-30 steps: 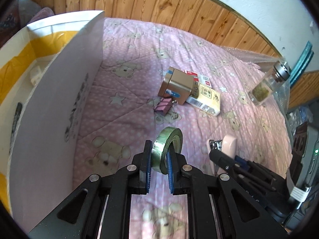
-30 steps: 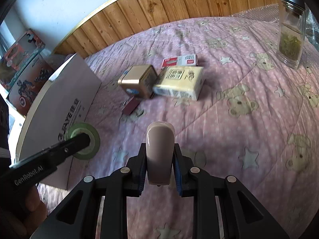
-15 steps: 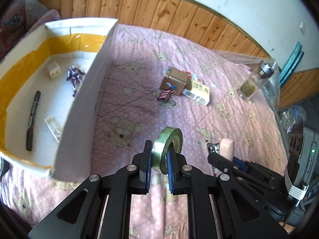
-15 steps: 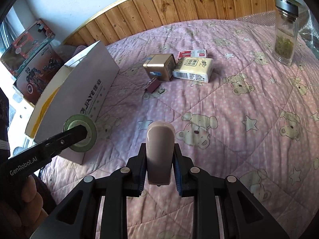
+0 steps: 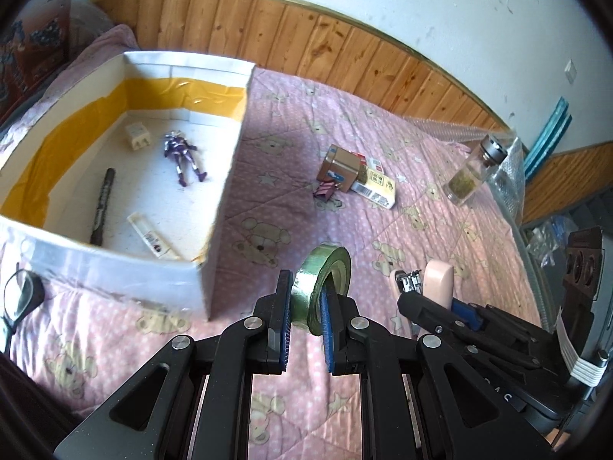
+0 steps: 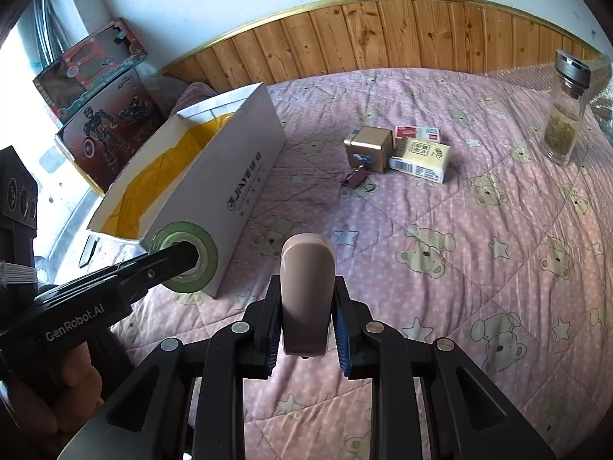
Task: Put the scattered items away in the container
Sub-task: 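Carry the stapler and tape roll with both grippers over the white box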
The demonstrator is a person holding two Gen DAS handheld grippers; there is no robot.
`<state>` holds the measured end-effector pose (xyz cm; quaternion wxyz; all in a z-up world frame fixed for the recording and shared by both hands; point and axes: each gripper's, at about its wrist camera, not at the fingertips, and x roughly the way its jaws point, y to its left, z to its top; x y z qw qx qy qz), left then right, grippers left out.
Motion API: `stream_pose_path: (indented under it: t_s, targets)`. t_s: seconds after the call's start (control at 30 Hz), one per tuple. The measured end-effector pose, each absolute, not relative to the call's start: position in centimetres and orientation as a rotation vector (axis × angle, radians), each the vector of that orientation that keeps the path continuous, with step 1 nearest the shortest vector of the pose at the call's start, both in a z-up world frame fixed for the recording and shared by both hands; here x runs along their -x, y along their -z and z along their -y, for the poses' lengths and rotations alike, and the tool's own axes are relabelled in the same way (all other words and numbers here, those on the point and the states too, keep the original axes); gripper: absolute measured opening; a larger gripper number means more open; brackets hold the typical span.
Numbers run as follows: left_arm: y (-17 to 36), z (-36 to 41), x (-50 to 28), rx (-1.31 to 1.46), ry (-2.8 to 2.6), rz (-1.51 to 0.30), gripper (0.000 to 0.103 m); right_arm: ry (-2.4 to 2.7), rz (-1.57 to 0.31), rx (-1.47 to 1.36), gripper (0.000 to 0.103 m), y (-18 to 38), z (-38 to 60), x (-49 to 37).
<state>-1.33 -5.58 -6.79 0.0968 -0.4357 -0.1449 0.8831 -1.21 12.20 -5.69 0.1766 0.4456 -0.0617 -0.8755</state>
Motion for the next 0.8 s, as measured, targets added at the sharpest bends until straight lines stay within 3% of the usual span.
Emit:
stream_pose_path:
  t_s: [0.8]
  targets:
    - [3.8, 10.5, -2.1, 1.169, -2.650, 0.558, 0.014, 2.404, 0.072, -1.124, 0.025, 0.9, -6.2, -2.1]
